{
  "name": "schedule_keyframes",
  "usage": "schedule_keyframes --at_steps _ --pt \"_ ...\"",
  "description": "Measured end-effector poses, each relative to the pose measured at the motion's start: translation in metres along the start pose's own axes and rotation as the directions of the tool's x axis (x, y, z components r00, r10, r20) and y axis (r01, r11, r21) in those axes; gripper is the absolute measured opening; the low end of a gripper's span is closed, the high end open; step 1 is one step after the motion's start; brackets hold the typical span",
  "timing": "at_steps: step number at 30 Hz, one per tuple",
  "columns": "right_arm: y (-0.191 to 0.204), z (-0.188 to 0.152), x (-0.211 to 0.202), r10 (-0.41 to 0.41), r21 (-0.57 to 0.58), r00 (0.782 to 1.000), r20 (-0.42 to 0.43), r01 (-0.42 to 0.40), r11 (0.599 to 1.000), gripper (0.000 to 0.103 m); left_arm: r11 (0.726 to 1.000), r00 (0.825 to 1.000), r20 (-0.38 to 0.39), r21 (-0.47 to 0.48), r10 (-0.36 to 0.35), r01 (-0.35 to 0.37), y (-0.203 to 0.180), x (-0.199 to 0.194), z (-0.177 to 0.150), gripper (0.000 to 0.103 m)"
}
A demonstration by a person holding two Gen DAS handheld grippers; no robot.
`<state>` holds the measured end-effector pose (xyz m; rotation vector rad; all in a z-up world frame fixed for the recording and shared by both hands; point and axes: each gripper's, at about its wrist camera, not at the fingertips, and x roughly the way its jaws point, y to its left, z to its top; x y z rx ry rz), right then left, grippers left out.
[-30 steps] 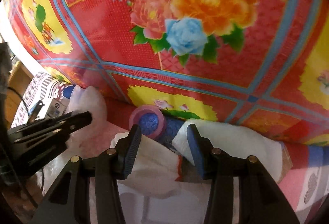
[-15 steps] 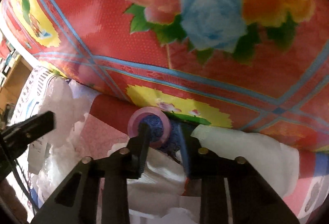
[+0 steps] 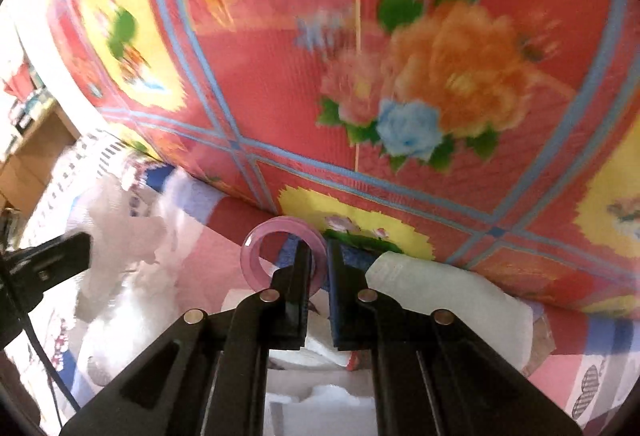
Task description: Collect trash
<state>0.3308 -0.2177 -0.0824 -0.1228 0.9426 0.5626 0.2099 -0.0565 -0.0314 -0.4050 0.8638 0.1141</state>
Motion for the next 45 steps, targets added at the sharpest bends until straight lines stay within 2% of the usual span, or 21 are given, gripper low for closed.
schedule_keyframes --at_steps 11,15,31,45 --pt "0.024 -0.010 -0.053 0.074 -0.032 0.996 0.053 -0.072 0.997 0.009 1.000 0.999 0.017 -0.003 0.028 -0.028 0.003 -0.045 -0.008 0.008" --pt "0.026 -0.014 -0.071 0.083 -0.027 0.994 0.072 -0.081 0.996 0.009 1.000 1.000 0.015 -0.016 0.027 -0.026 -0.005 -0.026 -0.012 0.008" --pt "0.033 -0.041 -0.121 0.120 0.051 0.985 0.122 -0.127 0.991 0.009 1.000 1.000 0.022 0.012 0.005 -0.006 -0.010 -0.055 -0.024 0.008" --pt "0.044 -0.089 -0.177 0.022 0.173 0.989 0.149 -0.048 0.984 0.009 0.992 0.999 -0.034 0.124 -0.028 0.032 -0.027 -0.078 -0.041 0.008"
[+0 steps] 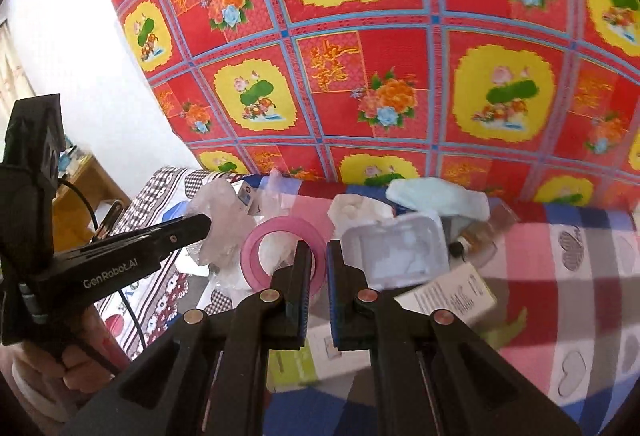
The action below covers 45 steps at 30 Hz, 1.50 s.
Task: Collect trash
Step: 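Close the right gripper on the pink ring while the left gripper closes on clear plastic, then lift both held items and carry them over the red bucket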
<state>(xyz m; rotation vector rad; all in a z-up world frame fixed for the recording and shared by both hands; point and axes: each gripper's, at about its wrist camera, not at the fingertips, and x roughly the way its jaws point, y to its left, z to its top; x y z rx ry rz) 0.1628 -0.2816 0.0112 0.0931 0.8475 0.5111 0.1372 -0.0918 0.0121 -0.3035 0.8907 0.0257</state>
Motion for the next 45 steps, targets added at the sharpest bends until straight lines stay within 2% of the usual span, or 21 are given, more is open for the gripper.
schedule_keyframes --at_steps 17,29,36,45 --pt "-0.002 -0.060 -0.062 -0.123 0.148 0.992 0.035 0.117 0.982 0.009 0.987 0.997 -0.048 0.143 -0.067 0.073 -0.024 -0.030 -0.032 0.008" --pt "-0.004 -0.087 -0.088 -0.168 0.206 0.985 0.046 0.155 0.966 0.009 0.972 0.994 -0.074 0.215 -0.085 0.099 -0.041 -0.042 -0.055 0.008" --pt "-0.007 -0.099 -0.107 -0.198 0.237 0.978 0.064 0.177 0.955 0.009 0.956 0.990 -0.092 0.261 -0.111 0.131 -0.056 -0.046 -0.067 0.009" --pt "-0.017 -0.120 -0.134 -0.250 0.308 0.964 0.085 0.213 0.927 0.009 0.923 0.980 -0.119 0.335 -0.157 0.189 -0.085 -0.050 -0.082 0.008"
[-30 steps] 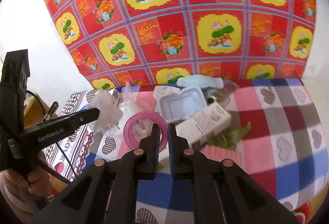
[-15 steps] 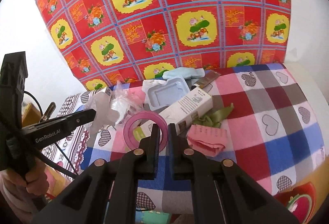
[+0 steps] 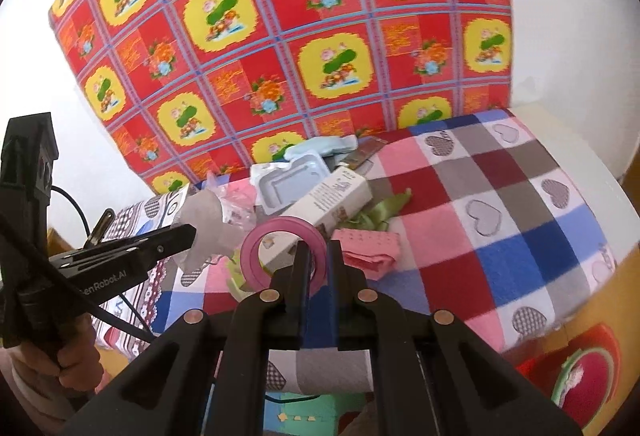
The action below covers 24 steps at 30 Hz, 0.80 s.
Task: Collect trash
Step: 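Lift both held items and carry them over the red bucket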
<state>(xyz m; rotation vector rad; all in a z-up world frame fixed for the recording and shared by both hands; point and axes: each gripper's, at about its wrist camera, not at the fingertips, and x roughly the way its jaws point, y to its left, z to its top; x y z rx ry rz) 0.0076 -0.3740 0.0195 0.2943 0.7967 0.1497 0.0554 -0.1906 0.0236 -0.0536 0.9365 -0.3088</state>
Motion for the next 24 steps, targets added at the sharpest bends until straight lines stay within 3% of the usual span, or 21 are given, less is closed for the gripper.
schedule_keyframes --at_steps 11,24 --pt "-0.030 -0.023 -0.032 -0.091 0.113 0.995 0.028 0.088 0.990 0.009 0.989 0.996 -0.037 0.117 -0.083 0.087 -0.043 0.009 -0.006 0.008" --pt "-0.062 -0.048 -0.068 -0.204 0.235 0.978 0.044 0.188 0.954 0.009 0.957 0.982 -0.082 0.226 -0.169 0.184 -0.089 0.018 -0.011 0.008"
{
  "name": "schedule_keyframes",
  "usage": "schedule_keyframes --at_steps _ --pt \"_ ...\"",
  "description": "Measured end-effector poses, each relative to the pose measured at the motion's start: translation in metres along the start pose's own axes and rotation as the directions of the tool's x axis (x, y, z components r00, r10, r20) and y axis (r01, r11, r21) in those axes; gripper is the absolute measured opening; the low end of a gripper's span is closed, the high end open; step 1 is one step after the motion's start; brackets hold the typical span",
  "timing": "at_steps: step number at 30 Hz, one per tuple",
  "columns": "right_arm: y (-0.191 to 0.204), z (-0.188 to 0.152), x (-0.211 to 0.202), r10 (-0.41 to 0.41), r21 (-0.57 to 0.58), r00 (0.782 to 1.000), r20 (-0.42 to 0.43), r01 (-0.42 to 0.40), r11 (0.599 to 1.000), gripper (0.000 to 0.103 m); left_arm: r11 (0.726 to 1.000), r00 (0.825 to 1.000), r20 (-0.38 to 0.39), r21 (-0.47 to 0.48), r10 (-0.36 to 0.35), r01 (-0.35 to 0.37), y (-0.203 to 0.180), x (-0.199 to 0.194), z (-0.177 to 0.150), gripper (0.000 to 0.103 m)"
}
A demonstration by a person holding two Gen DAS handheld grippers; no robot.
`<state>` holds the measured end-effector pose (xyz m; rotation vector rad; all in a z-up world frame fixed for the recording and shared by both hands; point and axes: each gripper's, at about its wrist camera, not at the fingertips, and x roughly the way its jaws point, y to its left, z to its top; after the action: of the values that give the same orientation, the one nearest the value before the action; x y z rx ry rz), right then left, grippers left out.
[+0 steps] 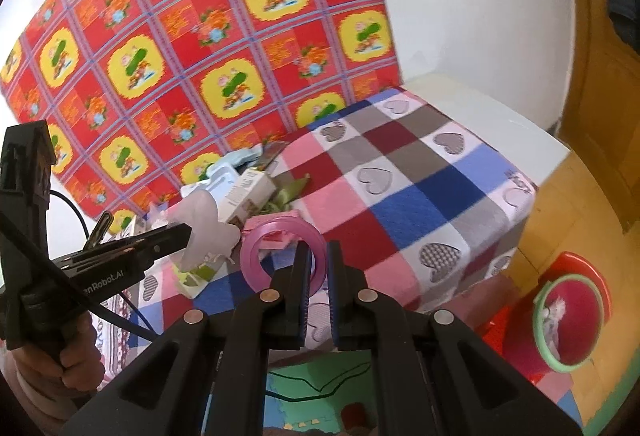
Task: Collect trash
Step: 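Lift both held items and carry them over the red bucket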
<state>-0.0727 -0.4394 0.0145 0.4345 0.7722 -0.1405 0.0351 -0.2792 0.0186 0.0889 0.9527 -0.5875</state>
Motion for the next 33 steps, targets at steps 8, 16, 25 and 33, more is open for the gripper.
schedule_keyframes --at_steps 8,16,25,33 --pt "-0.028 -0.010 -0.018 -0.054 0.060 0.998 0.013 0.054 0.997 0.009 0.996 0.998 -0.024 0.067 -0.052 0.054 -0.035 0.011 0.000 0.008" --pt "-0.073 -0.022 -0.039 -0.111 0.143 0.994 0.024 0.106 0.984 0.009 0.984 0.994 -0.057 0.145 -0.097 0.104 -0.083 0.024 -0.003 0.008" --pt "-0.121 -0.033 -0.061 -0.172 0.218 0.985 0.023 0.162 0.962 0.009 0.961 0.984 -0.103 0.221 -0.147 0.166 -0.138 0.041 -0.010 0.008" --pt "-0.160 -0.041 -0.081 -0.218 0.272 0.976 0.021 0.204 0.940 0.009 0.940 0.975 -0.136 0.270 -0.178 0.209 -0.182 0.055 -0.013 0.008"
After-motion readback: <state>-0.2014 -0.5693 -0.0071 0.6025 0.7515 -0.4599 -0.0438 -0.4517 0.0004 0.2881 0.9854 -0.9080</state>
